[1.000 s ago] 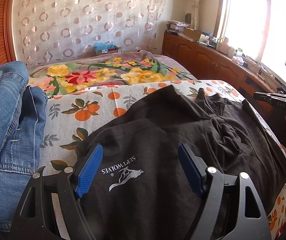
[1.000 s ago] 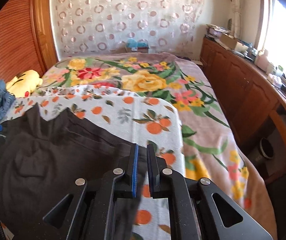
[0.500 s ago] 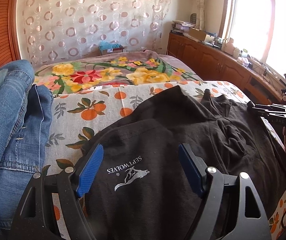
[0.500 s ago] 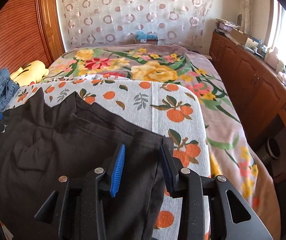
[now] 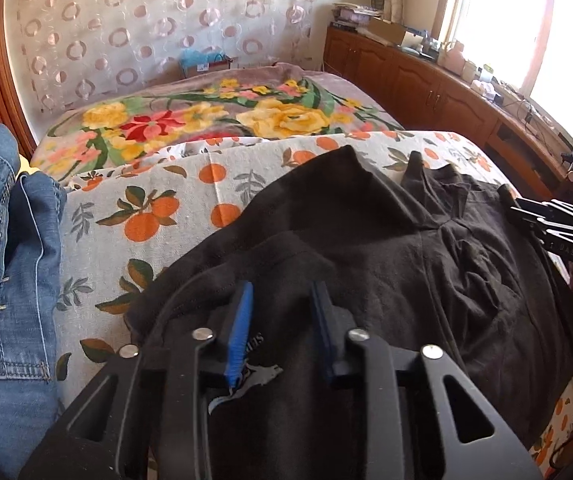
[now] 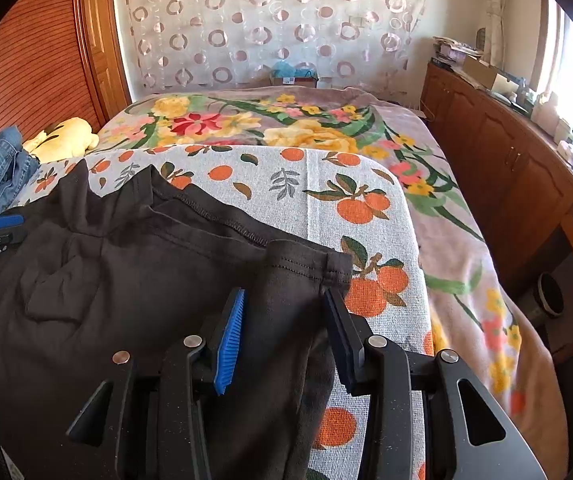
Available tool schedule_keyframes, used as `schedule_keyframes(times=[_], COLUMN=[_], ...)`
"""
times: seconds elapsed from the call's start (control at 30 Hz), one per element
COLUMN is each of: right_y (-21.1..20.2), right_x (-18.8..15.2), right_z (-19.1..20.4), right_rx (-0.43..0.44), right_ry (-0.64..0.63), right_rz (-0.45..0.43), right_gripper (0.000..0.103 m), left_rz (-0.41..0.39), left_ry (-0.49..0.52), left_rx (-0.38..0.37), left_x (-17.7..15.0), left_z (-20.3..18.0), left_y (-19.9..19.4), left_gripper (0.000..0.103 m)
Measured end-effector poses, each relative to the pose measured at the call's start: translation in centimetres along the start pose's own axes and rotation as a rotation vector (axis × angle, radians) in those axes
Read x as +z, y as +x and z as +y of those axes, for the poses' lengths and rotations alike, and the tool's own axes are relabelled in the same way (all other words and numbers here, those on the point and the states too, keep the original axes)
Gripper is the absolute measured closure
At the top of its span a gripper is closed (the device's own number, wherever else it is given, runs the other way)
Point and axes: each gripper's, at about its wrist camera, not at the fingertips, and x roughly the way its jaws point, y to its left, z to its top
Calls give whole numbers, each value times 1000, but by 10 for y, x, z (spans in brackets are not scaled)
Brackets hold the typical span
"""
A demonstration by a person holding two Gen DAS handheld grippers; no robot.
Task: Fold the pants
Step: 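Pinch the shirt edge with the right gripper while the left gripper pinches the body, then release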
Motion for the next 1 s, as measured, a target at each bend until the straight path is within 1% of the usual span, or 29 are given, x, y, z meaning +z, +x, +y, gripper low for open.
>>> schedule_keyframes(times=[0.03,0.07,0.1,0.17,0.2,0.23,0.33,0.4,0.43,0.5,0.6,0.67,0.77,0.8,0.87,0.93,1.0], right_y=[0,0,0,0,0,0,-4,-7,-8,-4,-3,-6,-19,-27,-43,-59,-74], right_x=[0,0,0,0,0,0,0,0,1,-1,-3,-2,0,-1,-7,-16,-29], right_z=[0,-1,-3,-3,-2,-1,-3,-7,-9,-9,-8,-9,-12,-11,-8,-4,-1], right_rx=[-1,7,13,13,8,2,-18,-42,-58,-55,-47,-44,-25,-18,-9,10,18], right_ry=[-1,4,10,10,5,0,1,13,23,28,26,30,55,57,59,58,60], right_rz=[0,0,0,-1,-1,-4,-24,-44,-53,-36,-20,-12,-25,-35,-58,-75,-86], right_gripper=[62,62,62,62,62,71,94,98,98,98,98,98,98,95,94,94,94], left_rz=[2,1,-6,-27,-54,-74,-129,-160,-159,-142,-133,-133,-131,-130,-133,-132,-131], left_ry=[7,14,12,13,5,-2,-22,-27,-38,-42,-18,-18,-20,-16,-3,6,15], left_rx=[5,8,3,8,17,20,33,75,78,65,54,42,22,20,14,6,-7], left_x=[0,0,0,1,3,5,12,16,18,19,14,9,1,-3,-11,-19,-28], left_z=[-1,-2,-1,-1,0,1,5,8,12,16,11,8,4,2,-4,-10,-15], left_y=[1,0,-2,-7,-14,-18,-30,-32,-31,-27,-28,-34,-44,-47,-57,-63,-70], left_gripper=[87,96,98,100,100,100,101,102,102,102,102,101,100,98,96,90,81])
